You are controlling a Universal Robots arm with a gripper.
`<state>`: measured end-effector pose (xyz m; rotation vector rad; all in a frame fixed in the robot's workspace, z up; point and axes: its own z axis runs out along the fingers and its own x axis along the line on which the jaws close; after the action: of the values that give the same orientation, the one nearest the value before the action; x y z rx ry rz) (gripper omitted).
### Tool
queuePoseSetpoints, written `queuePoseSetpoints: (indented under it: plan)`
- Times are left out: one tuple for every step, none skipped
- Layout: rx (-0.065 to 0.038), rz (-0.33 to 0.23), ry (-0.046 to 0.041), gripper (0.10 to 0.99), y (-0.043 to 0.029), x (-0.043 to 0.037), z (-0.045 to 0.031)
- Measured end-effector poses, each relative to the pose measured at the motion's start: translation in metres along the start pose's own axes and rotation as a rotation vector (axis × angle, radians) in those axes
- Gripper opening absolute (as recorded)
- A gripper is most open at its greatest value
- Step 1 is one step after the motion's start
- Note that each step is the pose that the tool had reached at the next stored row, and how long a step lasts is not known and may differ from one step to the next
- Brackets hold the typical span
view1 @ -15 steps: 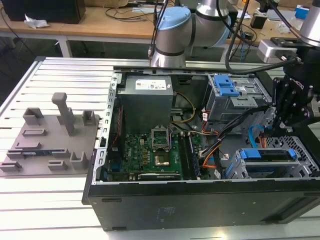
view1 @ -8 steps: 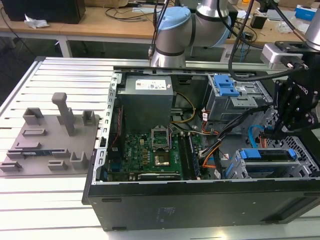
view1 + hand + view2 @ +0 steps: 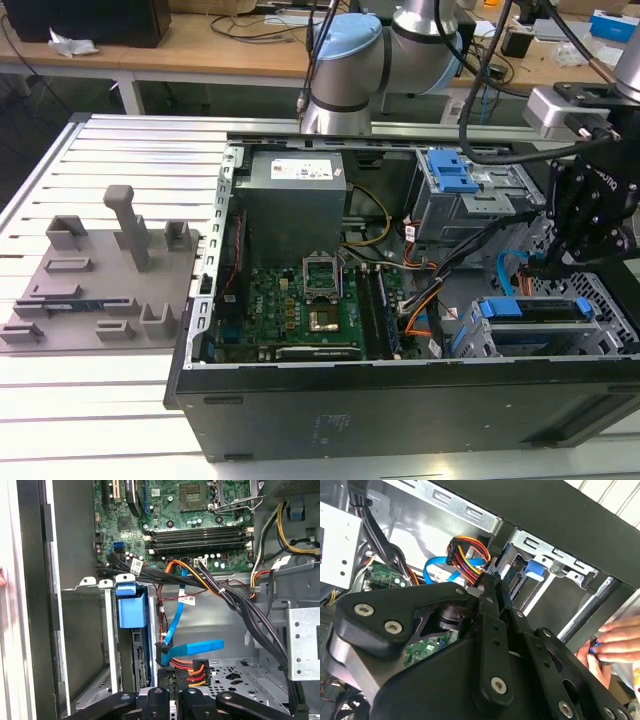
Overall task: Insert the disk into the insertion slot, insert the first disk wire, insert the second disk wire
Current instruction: 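Insert the first disk wire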
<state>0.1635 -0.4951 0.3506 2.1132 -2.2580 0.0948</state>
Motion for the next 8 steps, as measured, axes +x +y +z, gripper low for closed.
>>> queuePoseSetpoints:
  plan:
    - [-0.001, 0.0, -0.0193, 0.165, -0.0001, 0.0015, 0.0001]
    - [-0.002, 0.0, -0.0311, 0.165, -0.0001, 0.0027, 0.0002]
    - [-0.002, 0.0, -0.0417, 0.165, -0.0003, 0.0051, 0.0004]
    - [-0.002, 0.0, -0.0425, 0.165, -0.0003, 0.0056, 0.0005]
    - [-0.002, 0.0, -0.0426, 0.165, -0.0003, 0.0055, 0.0005]
    - [-0.002, 0.0, -0.0427, 0.165, -0.0003, 0.0055, 0.0005]
    - [-0.002, 0.0, -0.0428, 0.165, -0.0003, 0.0055, 0.0005]
    - [-0.002, 0.0, -0.0428, 0.165, -0.0003, 0.0056, 0.0004]
